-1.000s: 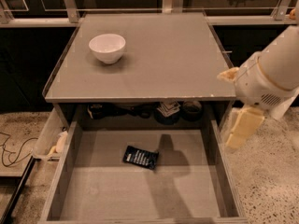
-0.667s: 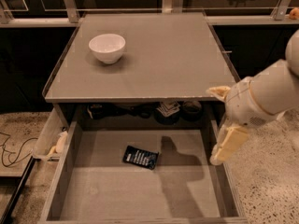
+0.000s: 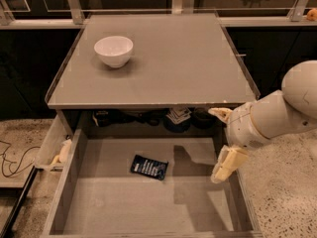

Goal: Pick rxbar blueberry from top drawer and place on counter

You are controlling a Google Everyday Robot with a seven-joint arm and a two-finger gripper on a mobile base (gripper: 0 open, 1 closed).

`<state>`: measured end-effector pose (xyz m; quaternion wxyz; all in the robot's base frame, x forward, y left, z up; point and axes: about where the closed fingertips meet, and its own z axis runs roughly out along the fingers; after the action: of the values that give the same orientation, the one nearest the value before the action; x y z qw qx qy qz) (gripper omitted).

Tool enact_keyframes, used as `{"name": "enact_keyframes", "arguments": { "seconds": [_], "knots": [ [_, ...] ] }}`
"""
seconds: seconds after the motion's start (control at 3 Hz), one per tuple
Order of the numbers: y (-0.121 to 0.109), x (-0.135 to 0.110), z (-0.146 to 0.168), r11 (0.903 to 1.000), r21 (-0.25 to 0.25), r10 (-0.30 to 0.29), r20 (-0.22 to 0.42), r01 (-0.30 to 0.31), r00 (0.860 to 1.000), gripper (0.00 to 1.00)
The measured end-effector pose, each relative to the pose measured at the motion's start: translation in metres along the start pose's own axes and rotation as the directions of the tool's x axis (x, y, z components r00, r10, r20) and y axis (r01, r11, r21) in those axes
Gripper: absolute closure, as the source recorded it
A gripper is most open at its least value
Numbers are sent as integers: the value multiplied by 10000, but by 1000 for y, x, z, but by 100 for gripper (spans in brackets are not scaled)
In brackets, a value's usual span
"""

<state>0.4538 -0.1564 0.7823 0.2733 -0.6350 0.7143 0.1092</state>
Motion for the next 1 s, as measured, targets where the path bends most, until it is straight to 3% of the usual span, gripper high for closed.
{"name": "enact_keyframes", "arguments": {
  "seconds": [0.33,0.67,1.0],
  "knots": [
    [5,2,11,9996,-193,202,217,-198,9996,0],
    [17,1,49,9970,-522,614,910,-568,9940,0],
    [25,-16,89,9955,-710,753,1814,-633,9805,0]
  ]
}}
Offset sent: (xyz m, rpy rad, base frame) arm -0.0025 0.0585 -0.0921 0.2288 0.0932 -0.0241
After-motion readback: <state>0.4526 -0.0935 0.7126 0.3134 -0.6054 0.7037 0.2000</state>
